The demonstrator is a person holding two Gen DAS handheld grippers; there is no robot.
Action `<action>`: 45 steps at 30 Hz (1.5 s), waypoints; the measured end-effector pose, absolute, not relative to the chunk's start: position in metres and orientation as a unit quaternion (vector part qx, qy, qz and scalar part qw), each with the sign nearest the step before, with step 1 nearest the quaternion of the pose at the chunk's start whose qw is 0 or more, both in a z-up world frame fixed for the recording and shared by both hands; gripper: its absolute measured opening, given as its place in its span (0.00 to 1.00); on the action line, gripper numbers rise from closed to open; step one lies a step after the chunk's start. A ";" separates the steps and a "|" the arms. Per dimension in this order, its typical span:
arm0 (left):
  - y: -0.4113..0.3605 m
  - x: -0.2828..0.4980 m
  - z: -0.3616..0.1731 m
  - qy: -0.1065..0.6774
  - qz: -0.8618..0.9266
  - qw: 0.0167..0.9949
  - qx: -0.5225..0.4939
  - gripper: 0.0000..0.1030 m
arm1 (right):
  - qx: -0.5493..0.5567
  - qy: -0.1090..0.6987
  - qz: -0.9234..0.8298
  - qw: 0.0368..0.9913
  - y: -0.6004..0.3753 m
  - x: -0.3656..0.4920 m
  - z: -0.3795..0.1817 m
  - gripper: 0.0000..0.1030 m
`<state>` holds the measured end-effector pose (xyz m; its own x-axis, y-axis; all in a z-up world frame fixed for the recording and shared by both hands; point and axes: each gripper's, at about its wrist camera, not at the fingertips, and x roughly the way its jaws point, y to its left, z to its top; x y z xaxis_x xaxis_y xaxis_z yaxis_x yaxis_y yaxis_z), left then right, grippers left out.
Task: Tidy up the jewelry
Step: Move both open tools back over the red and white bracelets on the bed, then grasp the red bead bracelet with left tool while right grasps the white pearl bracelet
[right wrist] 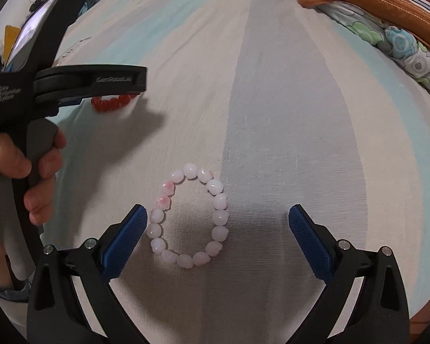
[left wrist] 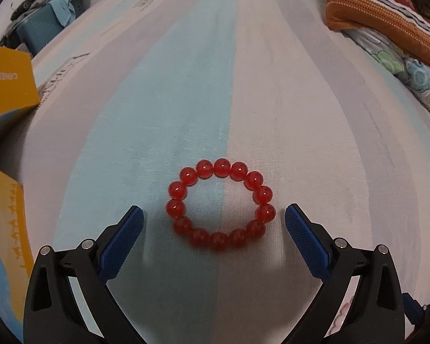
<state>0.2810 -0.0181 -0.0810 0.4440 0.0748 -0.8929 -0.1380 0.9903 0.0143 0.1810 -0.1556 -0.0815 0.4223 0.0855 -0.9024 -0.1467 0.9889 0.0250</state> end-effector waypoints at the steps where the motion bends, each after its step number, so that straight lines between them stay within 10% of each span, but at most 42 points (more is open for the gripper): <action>1: -0.017 0.282 -0.082 0.523 0.067 0.849 -0.027 0.94 | -0.030 0.536 0.069 0.841 -0.154 0.182 -0.084 0.87; 12: -0.011 0.286 -0.091 0.527 0.066 0.846 -0.045 0.90 | -0.022 0.553 0.096 0.827 -0.149 0.180 -0.087 0.47; 14: -0.011 0.285 -0.092 0.527 0.067 0.846 -0.046 0.83 | -0.024 0.557 0.095 0.825 -0.148 0.180 -0.086 0.27; 19: -0.012 0.281 -0.088 0.530 0.062 0.844 -0.047 0.54 | -0.047 0.562 0.082 0.822 -0.144 0.183 -0.091 0.12; 23: -0.016 0.278 -0.083 0.529 0.057 0.846 -0.038 0.14 | -0.039 0.552 0.082 0.829 -0.145 0.182 -0.088 0.11; 45: -0.021 0.265 -0.072 0.524 0.043 0.850 -0.037 0.12 | -0.007 0.506 0.101 0.856 -0.156 0.177 -0.060 0.11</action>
<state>0.2646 -0.0207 -0.0723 0.4473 0.0336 -0.8938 -0.1110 0.9936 -0.0183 0.1767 -0.1564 -0.0596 0.4670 0.1659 -0.8685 -0.1802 0.9795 0.0902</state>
